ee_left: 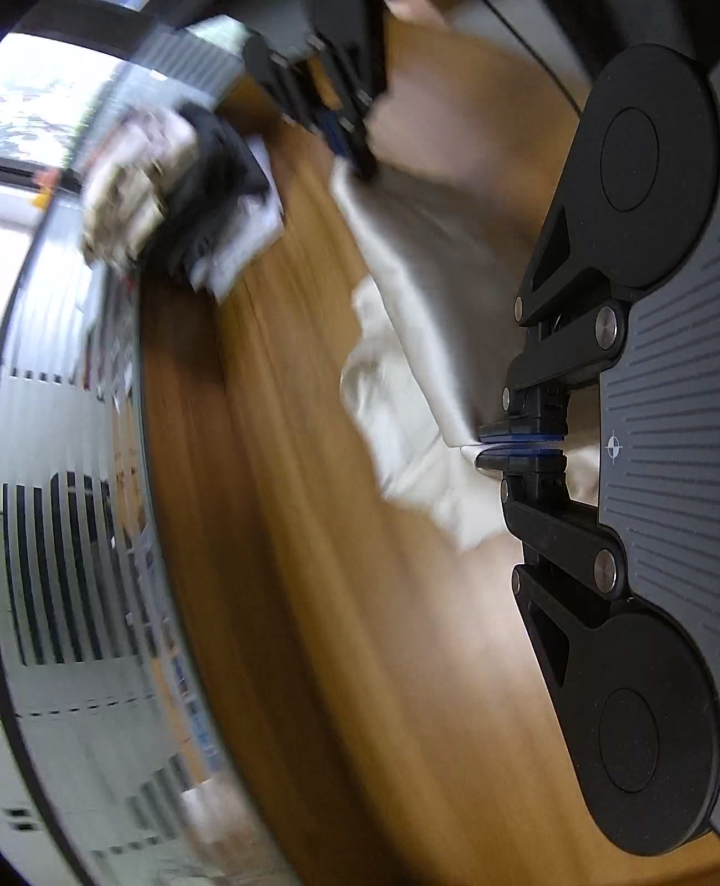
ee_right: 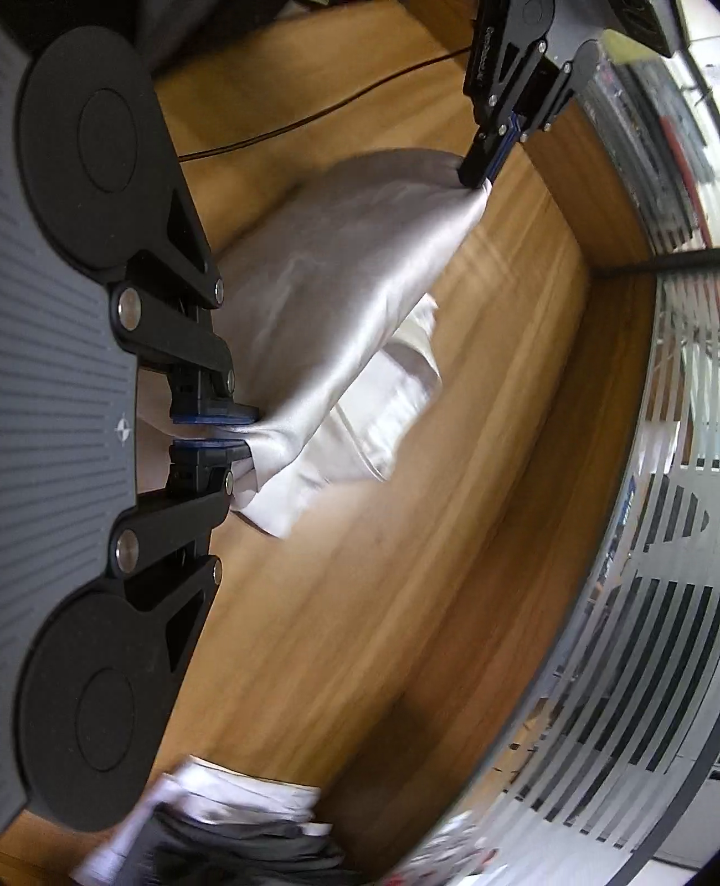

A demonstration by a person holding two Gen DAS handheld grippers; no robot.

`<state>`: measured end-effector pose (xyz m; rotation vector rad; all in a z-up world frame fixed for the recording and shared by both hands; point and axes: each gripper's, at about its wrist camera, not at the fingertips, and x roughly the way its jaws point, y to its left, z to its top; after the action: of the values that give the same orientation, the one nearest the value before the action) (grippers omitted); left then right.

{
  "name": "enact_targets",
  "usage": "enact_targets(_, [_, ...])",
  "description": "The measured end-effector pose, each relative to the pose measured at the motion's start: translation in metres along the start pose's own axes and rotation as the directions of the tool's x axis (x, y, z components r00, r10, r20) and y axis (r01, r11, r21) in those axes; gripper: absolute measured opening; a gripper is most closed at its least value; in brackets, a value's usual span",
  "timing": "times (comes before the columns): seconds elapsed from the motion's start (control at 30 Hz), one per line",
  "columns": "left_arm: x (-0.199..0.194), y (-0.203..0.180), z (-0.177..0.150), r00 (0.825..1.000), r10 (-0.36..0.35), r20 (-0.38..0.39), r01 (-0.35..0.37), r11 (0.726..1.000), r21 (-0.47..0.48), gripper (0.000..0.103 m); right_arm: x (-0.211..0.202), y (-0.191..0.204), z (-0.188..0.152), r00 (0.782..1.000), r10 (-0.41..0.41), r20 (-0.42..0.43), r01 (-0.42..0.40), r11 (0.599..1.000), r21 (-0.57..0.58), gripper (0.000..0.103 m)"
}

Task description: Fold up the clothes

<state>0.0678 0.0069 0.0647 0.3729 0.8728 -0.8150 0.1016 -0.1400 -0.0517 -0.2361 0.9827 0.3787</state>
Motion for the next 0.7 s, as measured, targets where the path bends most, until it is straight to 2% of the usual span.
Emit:
enact_targets(0.2, [0.061, 0.026, 0.022, 0.998, 0.044, -0.050, -0.046, 0.998, -0.042, 0.005, 0.064, -0.030, 0.029, 0.998, -0.028, -0.063, 0.027, 0.999, -0.019, 0.005])
enact_targets(0.43, [0.110, 0.053, 0.015, 0.988, 0.057, -0.142, -0.076, 0.987, -0.139, 0.007, 0.117, -0.046, 0.033, 0.990, -0.039, -0.133, 0.035, 0.999, -0.035, 0.009])
enact_targets(0.47, [0.113, 0.056, 0.013, 0.988, 0.052, -0.147, -0.075, 0.985, -0.154, 0.008, 0.121, -0.047, 0.032, 0.989, -0.041, -0.140, 0.036, 0.999, -0.032, 0.012])
enact_targets(0.5, [0.116, 0.059, 0.011, 0.987, 0.048, -0.152, -0.073, 0.983, -0.169, 0.008, 0.122, -0.046, 0.031, 0.989, -0.048, -0.141, 0.044, 0.998, -0.033, 0.020])
enact_targets(0.57, [0.115, 0.064, 0.008, 0.988, 0.038, -0.152, -0.067, 0.979, -0.192, 0.009, 0.119, -0.043, 0.031, 0.988, -0.070, -0.139, 0.065, 0.997, -0.040, 0.027])
enact_targets(0.67, [0.103, 0.075, 0.007, 0.991, -0.001, -0.133, -0.034, 0.965, -0.260, 0.021, 0.104, -0.037, 0.031, 0.988, -0.093, -0.123, 0.088, 0.995, -0.047, 0.035])
enact_targets(0.7, [0.097, 0.078, 0.006, 0.992, -0.011, -0.127, -0.025, 0.959, -0.283, 0.027, 0.096, -0.034, 0.032, 0.989, -0.090, -0.114, 0.085, 0.996, -0.041, 0.038])
